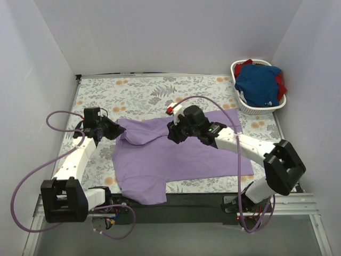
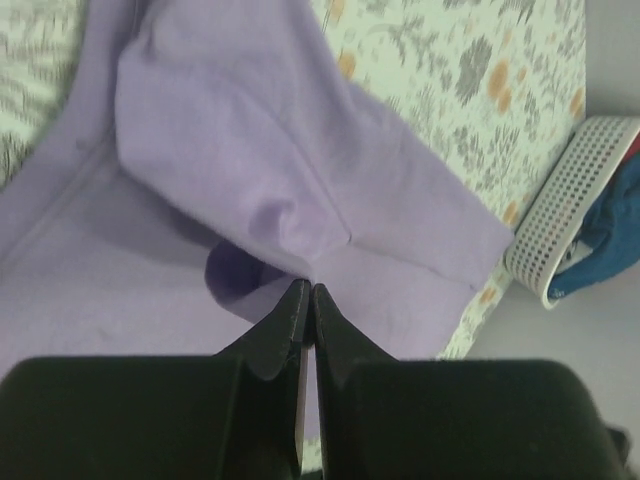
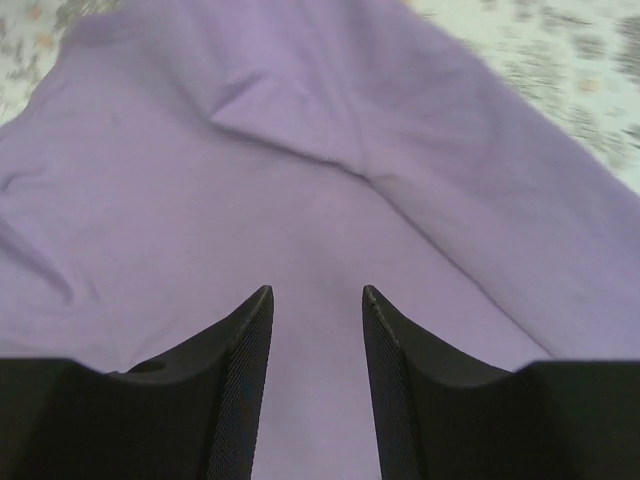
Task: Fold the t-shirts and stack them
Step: Fold the tshirt
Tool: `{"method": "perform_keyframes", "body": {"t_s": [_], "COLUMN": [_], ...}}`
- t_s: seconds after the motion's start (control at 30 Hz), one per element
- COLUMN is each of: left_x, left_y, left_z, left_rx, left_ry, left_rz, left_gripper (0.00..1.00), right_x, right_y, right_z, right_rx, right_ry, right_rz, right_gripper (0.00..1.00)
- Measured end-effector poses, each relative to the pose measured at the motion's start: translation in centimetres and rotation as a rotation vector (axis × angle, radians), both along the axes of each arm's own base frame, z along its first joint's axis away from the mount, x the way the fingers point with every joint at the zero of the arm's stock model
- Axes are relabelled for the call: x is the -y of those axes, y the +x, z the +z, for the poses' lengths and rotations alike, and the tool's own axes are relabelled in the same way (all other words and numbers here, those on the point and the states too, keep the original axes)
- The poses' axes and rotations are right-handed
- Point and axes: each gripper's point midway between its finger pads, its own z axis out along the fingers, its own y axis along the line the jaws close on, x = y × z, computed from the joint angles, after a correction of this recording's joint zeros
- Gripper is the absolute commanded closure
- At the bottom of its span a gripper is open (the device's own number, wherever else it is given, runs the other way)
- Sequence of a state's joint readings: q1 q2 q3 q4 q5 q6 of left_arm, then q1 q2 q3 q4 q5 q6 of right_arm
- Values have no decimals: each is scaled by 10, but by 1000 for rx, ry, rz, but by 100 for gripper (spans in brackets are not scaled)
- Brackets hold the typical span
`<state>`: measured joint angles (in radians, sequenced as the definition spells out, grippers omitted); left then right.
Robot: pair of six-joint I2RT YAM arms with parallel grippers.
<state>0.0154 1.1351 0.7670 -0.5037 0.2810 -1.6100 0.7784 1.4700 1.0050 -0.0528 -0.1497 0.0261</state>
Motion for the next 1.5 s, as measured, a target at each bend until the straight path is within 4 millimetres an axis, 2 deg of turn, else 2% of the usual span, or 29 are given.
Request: {"method": "perform_keyframes", "body": {"t_s": [0.13, 0.23, 0.4, 0.6, 0.8, 1.0, 1.13, 1.3, 1.33, 1.37, 1.43, 1.5], "left_x": [-11, -16, -21, -23, -24, -25, -25, -25, -26, -26, -26, -26], "left_y": [43, 66, 88, 98, 97, 97, 97, 97, 97, 97, 97, 97], "left_z": [-1, -9, -32, -47, -53, -53, -53, -54, -54, -54, -54, -54], "left_rx": [23, 25, 2, -13, -24, -21, -21, -21, -21, -21, -20, -21], "left_ry": [62, 90, 130, 161, 176, 186, 187, 189, 190, 191, 193, 194], "left_rz": [27, 33, 19, -6, -23, -29, -30, -32, -31, -31, -32, -31], "left_gripper": [100, 100, 100, 100, 100, 100, 100, 100, 100, 100, 100, 100], "right_x": [-46, -73, -108, -140, -152, -152, -155, -155, -155, -155, -155, -154], "right_y": [-33, -47, -46, -24, -12, -10, -5, -4, -4, -4, -4, -3], "right_z": [-31, -52, -70, -75, -92, -120, -120, -120, -120, -120, -119, -119], "right_rx": [-10, -17, 9, 60, 75, 52, 69, 79, 79, 80, 80, 80], "right_ry": [-48, -85, -111, -110, -129, -171, -173, -178, -178, -179, -178, -180], "right_rz": [172, 259, 318, 323, 321, 321, 313, 311, 311, 312, 312, 310], "right_gripper": [57, 57, 59, 59, 60, 67, 80, 81, 87, 88, 97, 99]}}
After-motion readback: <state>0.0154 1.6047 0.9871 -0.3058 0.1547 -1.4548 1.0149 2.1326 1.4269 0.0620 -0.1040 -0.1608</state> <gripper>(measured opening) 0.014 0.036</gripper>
